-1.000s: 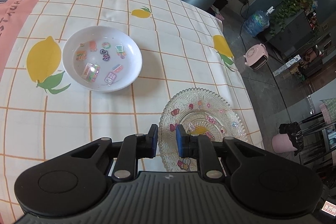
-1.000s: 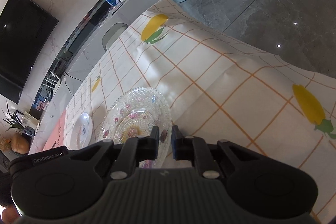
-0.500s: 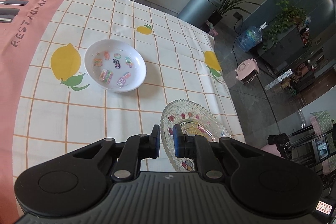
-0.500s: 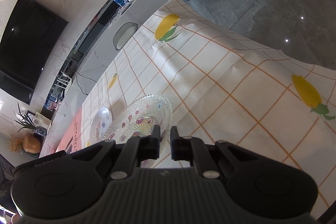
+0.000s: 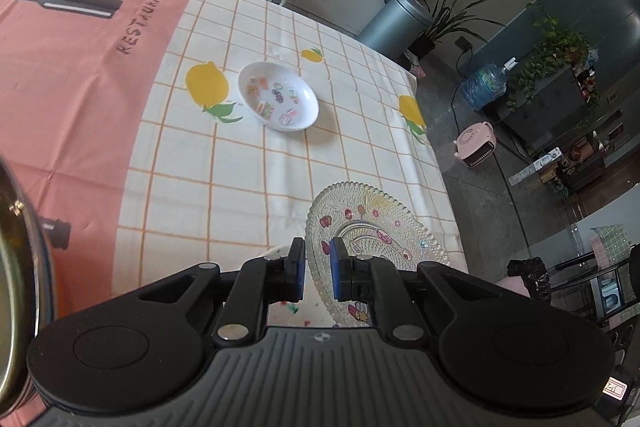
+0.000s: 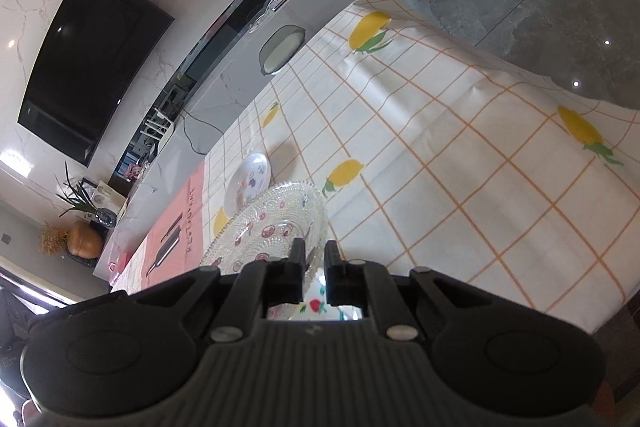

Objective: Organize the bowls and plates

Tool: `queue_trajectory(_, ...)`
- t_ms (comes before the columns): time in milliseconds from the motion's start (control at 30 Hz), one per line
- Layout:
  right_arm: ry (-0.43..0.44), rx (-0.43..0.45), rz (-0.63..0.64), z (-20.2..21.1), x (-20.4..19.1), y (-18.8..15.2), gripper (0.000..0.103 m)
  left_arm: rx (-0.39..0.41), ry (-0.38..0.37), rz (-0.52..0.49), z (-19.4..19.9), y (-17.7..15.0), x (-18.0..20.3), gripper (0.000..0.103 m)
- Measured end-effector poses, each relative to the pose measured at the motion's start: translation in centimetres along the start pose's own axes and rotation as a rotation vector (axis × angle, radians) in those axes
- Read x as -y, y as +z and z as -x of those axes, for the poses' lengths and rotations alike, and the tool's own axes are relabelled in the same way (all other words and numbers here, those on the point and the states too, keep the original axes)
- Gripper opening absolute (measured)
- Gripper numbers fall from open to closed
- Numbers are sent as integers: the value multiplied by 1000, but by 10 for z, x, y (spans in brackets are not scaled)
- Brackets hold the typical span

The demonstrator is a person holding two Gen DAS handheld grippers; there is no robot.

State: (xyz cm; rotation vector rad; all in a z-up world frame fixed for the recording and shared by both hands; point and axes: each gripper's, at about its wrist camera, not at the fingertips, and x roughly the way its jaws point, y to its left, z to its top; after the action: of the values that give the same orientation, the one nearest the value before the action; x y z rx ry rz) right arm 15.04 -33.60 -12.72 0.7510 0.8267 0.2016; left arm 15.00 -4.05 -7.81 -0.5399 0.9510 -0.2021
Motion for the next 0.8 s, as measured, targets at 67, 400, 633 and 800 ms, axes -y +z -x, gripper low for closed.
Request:
queue_trajectory(67, 7, -18, -1, 1, 1, -12, 7, -3, 25, 13, 5, -11, -8, 13)
queue_trajectory(400, 14, -36, -45, -3, 13, -50, 7, -51, 83, 57, -2, -41, -30, 13)
queue_trajectory(633, -41, -11, 23, -4, 6, -55, 7, -26, 116, 9, -3, -46, -24, 14)
queue_trajectory(800, -83, 0, 104, -10, -2, -64, 7, -21, 146, -35, -4, -50, -22, 14)
